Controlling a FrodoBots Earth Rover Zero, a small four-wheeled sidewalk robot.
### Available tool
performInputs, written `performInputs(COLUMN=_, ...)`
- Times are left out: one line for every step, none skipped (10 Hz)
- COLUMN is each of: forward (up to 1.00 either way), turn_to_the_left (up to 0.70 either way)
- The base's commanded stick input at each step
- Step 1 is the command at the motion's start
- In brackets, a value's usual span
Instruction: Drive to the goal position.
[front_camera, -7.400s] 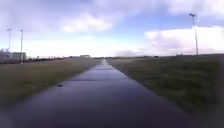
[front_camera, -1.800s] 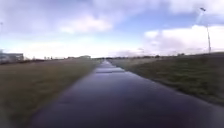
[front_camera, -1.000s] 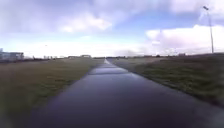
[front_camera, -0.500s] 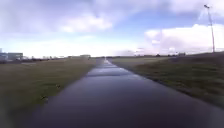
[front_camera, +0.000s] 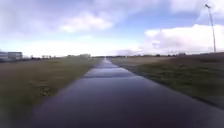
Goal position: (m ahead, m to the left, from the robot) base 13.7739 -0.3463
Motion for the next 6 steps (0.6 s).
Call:
performInputs(forward=1.0, turn_to_the_left=0.0)
performInputs(forward=1.0, turn_to_the_left=0.0)
performInputs(forward=1.0, turn_to_the_left=0.0)
performInputs(forward=1.0, turn_to_the_left=0.0)
performInputs(forward=1.0, turn_to_the_left=0.0)
performInputs(forward=1.0, turn_to_the_left=0.28)
